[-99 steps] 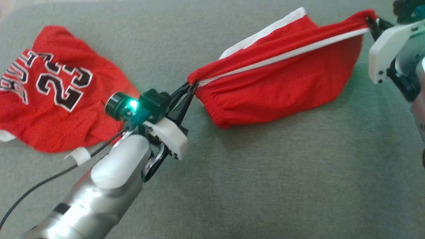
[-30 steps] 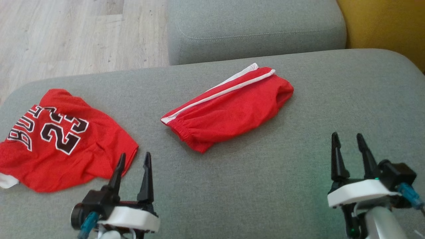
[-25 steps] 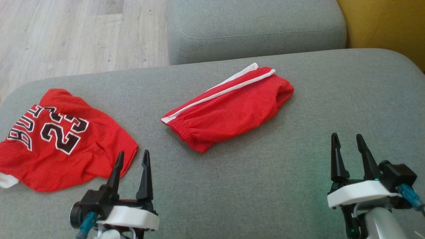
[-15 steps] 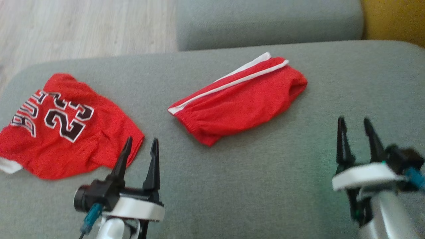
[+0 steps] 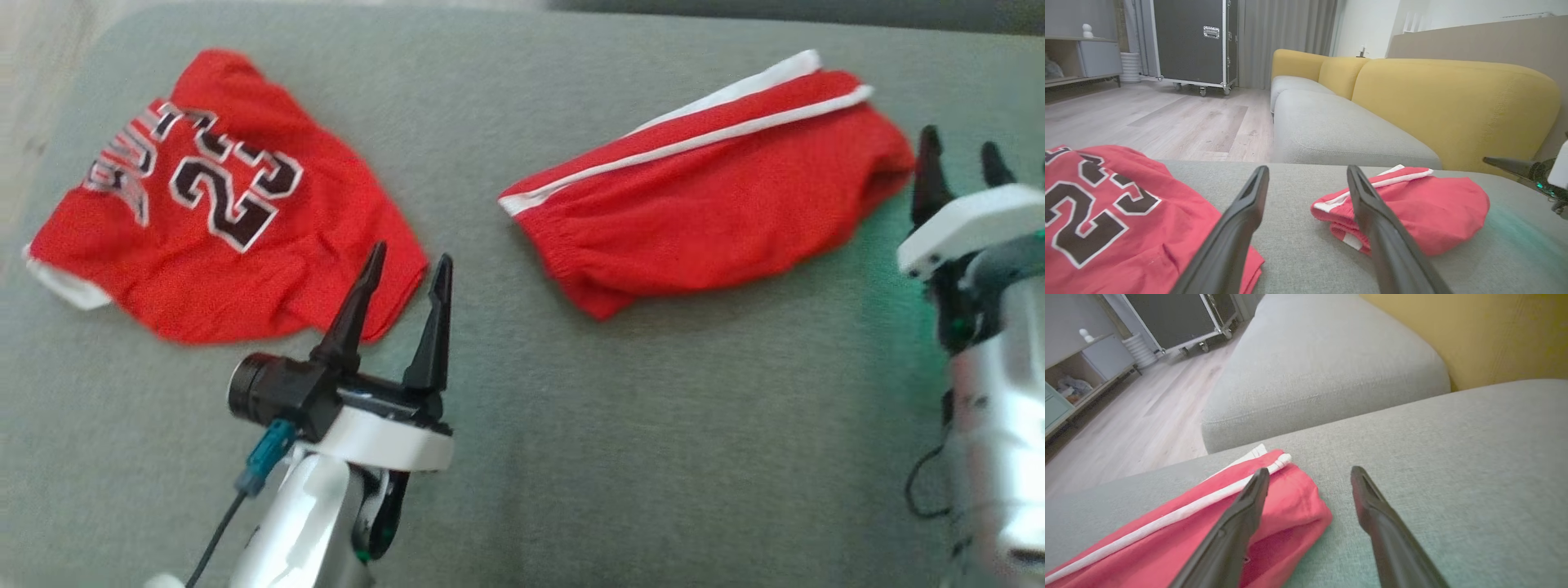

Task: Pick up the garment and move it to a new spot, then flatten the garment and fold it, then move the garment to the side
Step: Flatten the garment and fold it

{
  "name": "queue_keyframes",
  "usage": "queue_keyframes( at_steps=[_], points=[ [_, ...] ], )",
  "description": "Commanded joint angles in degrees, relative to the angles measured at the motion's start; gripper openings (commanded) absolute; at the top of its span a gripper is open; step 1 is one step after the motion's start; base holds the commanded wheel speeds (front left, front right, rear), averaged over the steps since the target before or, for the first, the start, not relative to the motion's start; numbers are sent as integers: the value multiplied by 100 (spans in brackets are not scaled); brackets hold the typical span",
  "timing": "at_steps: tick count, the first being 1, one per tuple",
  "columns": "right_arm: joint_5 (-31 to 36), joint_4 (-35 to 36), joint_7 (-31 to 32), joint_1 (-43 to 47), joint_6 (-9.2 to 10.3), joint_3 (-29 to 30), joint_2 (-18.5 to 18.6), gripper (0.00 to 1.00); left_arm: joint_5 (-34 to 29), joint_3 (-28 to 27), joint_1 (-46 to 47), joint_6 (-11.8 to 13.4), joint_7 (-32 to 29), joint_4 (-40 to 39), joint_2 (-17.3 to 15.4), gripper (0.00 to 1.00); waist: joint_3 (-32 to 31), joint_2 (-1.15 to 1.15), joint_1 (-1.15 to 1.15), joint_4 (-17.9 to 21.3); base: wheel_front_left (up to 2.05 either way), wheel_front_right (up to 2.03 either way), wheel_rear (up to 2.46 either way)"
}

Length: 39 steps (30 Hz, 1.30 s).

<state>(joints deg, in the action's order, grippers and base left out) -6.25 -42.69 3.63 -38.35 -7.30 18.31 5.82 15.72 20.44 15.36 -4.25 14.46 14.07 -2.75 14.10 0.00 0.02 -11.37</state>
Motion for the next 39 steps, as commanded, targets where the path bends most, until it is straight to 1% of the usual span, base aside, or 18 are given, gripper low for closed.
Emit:
queue_keyframes(
  at_steps=[1,6,9,13,14,15,16,22,24,29,33,39],
  points=[
    [65,29,34,-267,-19,-43,61,100,43,-128,197,48,53,-169,-14,100,258,0,-2,-287,0,0,0],
    [385,-936,275,-827,-19,428,364,100,286,65,372,129,53,-228,-13,100,420,0,-2,-526,0,0,0],
    [715,-1400,437,-1013,-19,535,510,100,356,126,443,178,53,-276,-13,100,480,0,-2,-607,0,0,0],
    [962,-1865,605,-1222,-19,610,546,100,393,184,496,229,53,-312,-13,100,518,0,-2,-648,0,0,0],
    [993,-1958,634,-1271,-19,605,543,89,397,189,502,241,53,-314,-13,100,520,0,-2,-645,0,0,0],
    [1029,-2033,631,-1315,-19,568,534,16,402,189,504,252,53,-314,-13,100,516,0,-2,-636,0,0,0],
    [1064,-2088,589,-1345,-19,513,519,0,403,185,502,261,53,-311,-13,100,505,0,-2,-620,0,0,0],
    [901,-2251,-32,-1466,-19,395,455,0,378,121,443,283,53,-282,-13,100,329,0,-2,-389,0,0,0],
    [858,-2272,-136,-1458,-19,363,448,0,374,104,430,279,53,-282,-13,100,281,0,-2,-334,0,0,0],
    [392,-2297,-607,-1297,-19,201,347,0,335,16,302,258,53,-255,-13,100,-31,0,-2,-3,0,0,0],
    [-33,-2175,-835,-964,-19,94,459,0,299,-59,182,248,53,-255,-13,100,-256,0,-2,250,0,0,0],
    [-505,-1968,-909,-383,-19,184,844,0,215,-105,56,222,53,-266,-13,100,-447,0,-2,479,0,0,0]
  ],
)
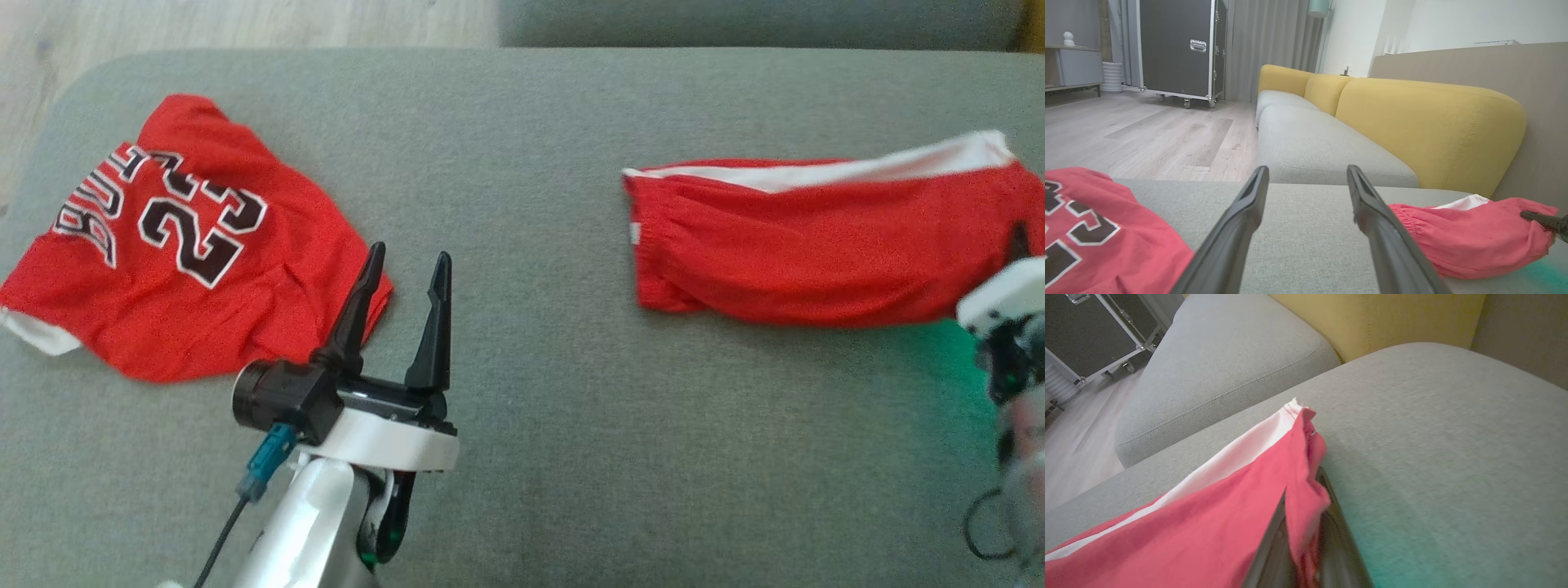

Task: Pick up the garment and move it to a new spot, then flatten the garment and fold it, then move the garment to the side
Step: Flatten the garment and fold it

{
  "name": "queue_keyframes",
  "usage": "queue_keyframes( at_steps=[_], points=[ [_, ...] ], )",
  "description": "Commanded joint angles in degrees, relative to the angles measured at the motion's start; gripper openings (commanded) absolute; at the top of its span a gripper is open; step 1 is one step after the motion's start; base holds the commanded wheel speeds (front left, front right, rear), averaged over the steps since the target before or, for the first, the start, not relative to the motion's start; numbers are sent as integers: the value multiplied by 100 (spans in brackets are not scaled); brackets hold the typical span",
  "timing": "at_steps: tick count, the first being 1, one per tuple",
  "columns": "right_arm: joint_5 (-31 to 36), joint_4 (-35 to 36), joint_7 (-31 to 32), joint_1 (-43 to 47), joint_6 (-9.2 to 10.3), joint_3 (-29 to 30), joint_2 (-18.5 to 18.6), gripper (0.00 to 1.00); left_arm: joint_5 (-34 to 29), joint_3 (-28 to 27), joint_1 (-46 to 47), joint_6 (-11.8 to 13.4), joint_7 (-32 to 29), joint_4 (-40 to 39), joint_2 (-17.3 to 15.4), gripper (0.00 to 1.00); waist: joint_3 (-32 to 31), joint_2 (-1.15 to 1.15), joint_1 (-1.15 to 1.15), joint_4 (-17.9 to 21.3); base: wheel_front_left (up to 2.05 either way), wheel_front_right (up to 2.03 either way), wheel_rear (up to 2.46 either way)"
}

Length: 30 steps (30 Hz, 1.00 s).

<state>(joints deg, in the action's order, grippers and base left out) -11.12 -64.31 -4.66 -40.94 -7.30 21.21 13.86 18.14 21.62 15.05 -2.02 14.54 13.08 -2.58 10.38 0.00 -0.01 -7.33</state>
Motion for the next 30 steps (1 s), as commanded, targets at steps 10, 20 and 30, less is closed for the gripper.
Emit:
queue_keyframes(
  at_steps=[10,20,30],
  points=[
    [-355,354,-126,187,-19,-158,40,0,-179,-355,-45,-91,46,-120,-30,100,-225,0,1,167,0,0,0],
    [-593,625,-456,360,-19,-650,-290,0,-307,-458,-221,-159,46,-5,-30,100,-603,0,1,9,0,0,0],
    [-1254,1329,-393,564,-19,-1961,-644,0,-323,-472,-402,-216,46,106,-30,100,-867,0,1,-148,0,0,0]
  ],
)
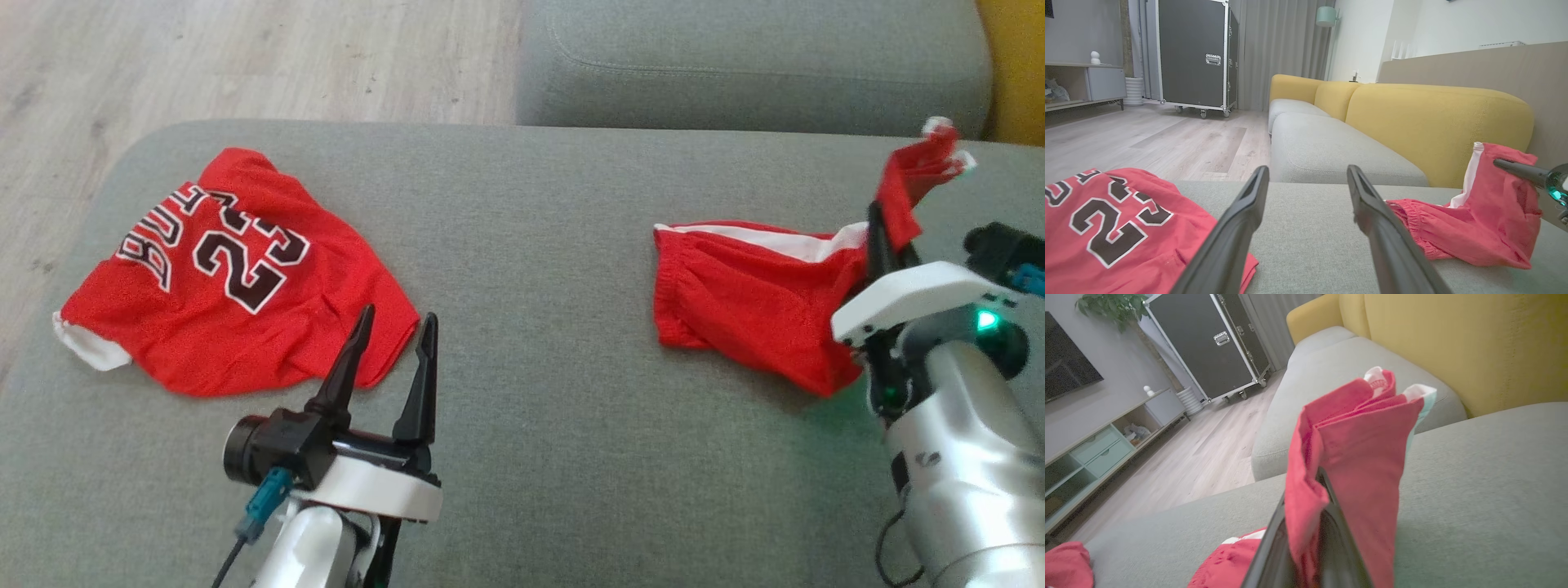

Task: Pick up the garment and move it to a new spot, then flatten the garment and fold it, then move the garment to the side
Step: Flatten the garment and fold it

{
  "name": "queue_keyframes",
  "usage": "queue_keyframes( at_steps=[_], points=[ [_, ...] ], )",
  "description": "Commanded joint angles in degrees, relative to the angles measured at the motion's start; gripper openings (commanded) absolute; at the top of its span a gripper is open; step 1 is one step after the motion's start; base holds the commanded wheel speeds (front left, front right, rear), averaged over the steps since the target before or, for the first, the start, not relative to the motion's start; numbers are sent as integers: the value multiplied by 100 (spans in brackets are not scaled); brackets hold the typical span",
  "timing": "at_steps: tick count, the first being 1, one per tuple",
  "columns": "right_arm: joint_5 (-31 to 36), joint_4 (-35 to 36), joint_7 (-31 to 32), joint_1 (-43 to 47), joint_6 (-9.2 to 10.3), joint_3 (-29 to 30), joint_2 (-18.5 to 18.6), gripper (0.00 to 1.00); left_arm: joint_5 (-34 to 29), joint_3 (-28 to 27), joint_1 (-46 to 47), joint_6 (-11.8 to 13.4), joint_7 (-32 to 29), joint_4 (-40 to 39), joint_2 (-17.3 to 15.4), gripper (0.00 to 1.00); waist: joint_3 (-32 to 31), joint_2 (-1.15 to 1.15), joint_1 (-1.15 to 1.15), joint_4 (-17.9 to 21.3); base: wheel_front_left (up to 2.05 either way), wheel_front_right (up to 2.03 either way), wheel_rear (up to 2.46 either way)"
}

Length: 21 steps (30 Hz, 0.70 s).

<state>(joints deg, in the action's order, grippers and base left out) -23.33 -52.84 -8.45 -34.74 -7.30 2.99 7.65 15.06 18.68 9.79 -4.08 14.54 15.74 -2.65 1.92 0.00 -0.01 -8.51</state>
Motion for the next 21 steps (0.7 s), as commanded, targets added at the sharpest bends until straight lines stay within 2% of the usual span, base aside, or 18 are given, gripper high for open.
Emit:
queue_keyframes(
  at_steps=[1,11,21],
  points=[
    [-107,238,-9,-35,-19,-278,-39,0,-10,-173,113,-11,46,-159,-23,100,-34,0,1,-50,0,0,0],
    [-649,349,-74,11,-19,-1617,-191,0,-9,-147,91,-5,46,-163,-22,100,-25,0,1,-326,0,0,0],
    [-998,-132,-120,-54,-19,-2744,-238,0,34,-169,126,33,46,-183,-22,100,92,0,1,-545,0,0,0]
  ],
)
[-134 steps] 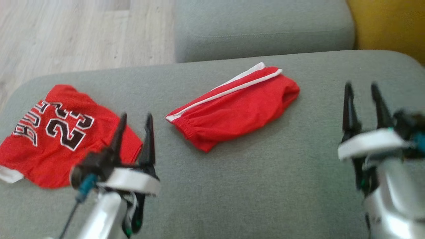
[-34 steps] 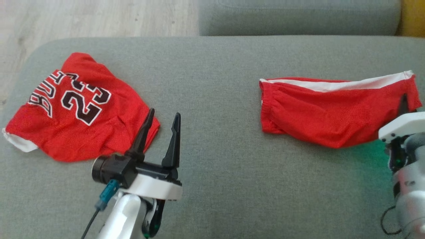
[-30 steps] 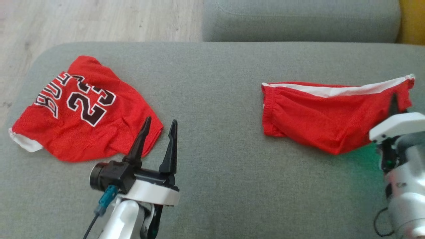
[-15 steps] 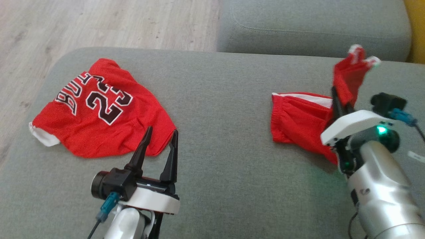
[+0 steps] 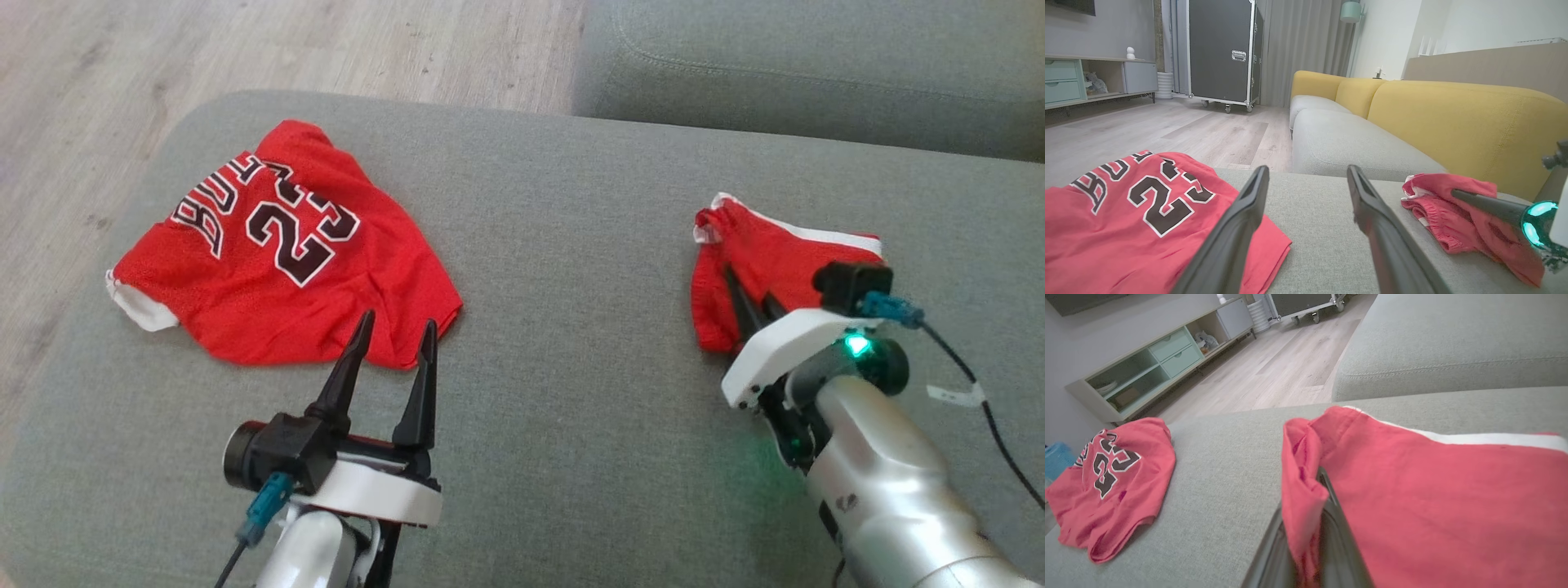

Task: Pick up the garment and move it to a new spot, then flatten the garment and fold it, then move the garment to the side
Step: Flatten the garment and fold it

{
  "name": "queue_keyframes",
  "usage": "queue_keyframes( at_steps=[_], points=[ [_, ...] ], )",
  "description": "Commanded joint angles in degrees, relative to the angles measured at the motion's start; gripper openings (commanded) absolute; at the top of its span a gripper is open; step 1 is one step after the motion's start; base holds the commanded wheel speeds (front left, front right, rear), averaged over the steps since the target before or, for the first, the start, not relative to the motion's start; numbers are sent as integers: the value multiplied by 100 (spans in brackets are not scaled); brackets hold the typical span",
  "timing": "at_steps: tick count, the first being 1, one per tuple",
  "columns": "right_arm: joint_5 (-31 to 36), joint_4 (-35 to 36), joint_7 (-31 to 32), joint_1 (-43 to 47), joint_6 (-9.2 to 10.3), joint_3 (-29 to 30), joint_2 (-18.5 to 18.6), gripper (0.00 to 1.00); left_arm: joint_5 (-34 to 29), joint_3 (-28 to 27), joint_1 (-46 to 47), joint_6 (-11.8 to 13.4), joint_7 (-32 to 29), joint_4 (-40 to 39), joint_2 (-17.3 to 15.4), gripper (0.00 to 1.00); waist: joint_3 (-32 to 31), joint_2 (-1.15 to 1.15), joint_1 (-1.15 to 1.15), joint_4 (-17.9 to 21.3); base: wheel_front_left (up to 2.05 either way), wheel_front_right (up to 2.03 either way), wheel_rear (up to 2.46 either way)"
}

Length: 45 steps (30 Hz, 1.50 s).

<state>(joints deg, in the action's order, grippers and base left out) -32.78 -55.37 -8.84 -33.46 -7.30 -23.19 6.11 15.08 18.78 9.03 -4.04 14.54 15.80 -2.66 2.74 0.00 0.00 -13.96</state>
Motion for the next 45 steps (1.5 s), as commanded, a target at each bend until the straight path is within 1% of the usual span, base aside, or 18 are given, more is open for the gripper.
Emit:
queue_keyframes(
  at_steps=[1,5,6,7,14,16,18,19,21,22,24,27,31,34,37,40,41,45],
  points=[
    [-106,70,-82,-181,-19,-212,-100,0,40,-179,202,35,46,-196,-21,100,22,0,0,0,0,0,0],
    [-209,-141,-69,-173,-19,-663,-161,0,122,-305,199,56,46,-216,-21,100,25,0,0,81,0,0,0],
    [-206,-181,-128,-186,-19,-763,-173,72,108,-353,204,53,46,-213,-23,100,19,0,0,112,0,0,0],
    [-244,-221,-157,-189,-19,-843,-194,100,88,-400,210,46,46,-211,-29,100,5,0,0,145,0,0,0],
    [-573,-128,-386,-190,-19,-1386,-294,100,0,-686,209,-3,46,-234,-53,100,-146,0,0,486,0,0,0],
    [-645,-54,-482,-224,-19,-1409,-283,100,-19,-727,194,-26,46,-251,-50,100,-202,0,0,600,0,0,0],
    [-623,-3,-564,-317,-19,-1302,-145,100,-33,-765,185,-45,46,-280,-47,100,-245,0,0,725,0,0,0],
    [-447,-32,-590,-394,-19,-1248,0,100,-50,-774,183,-62,46,-310,-46,100,-265,0,0,795,0,0,0],
    [-152,65,-609,-516,-19,-838,190,100,-91,-796,164,-101,46,-412,-44,100,-285,0,0,955,0,0,0],
    [-152,65,-609,-516,-19,-838,190,100,-91,-796,164,-101,46,-412,-44,100,-285,0,0,955,0,0,0],
    [249,375,-612,-476,-19,-313,330,100,-101,-853,111,-107,46,-516,-40,100,-314,0,0,1097,0,0,0],
    [997,986,-614,-149,-19,524,439,100,-112,-861,64,-117,46,-600,-32,100,-330,0,0,1252,0,0,0],
    [1879,1899,-615,492,-19,1567,284,100,-129,-831,57,-132,46,-600,-26,100,-335,0,0,1462,0,0,0],
    [2381,2583,-615,1026,-19,2136,20,100,-104,-851,46,-108,46,-590,-24,100,-316,0,0,1608,0,0,0],
    [2754,3162,-615,1554,-19,2488,-189,100,-27,-844,0,-71,46,-589,-23,100,-292,0,0,1713,0,0,0],
    [2978,3652,-615,2009,-19,2629,-295,100,-11,-852,-78,-33,46,-604,-23,100,-266,0,0,1788,0,0,0],
    [2965,3771,-615,2138,-19,2671,-310,100,8,-860,-117,-9,46,-618,-22,100,-257,0,0,1807,0,0,0],
    [2516,4060,-615,2495,-19,2665,-320,100,4,-833,-257,23,46,-665,-22,100,-227,0,0,1835,0,0,0]
  ],
)
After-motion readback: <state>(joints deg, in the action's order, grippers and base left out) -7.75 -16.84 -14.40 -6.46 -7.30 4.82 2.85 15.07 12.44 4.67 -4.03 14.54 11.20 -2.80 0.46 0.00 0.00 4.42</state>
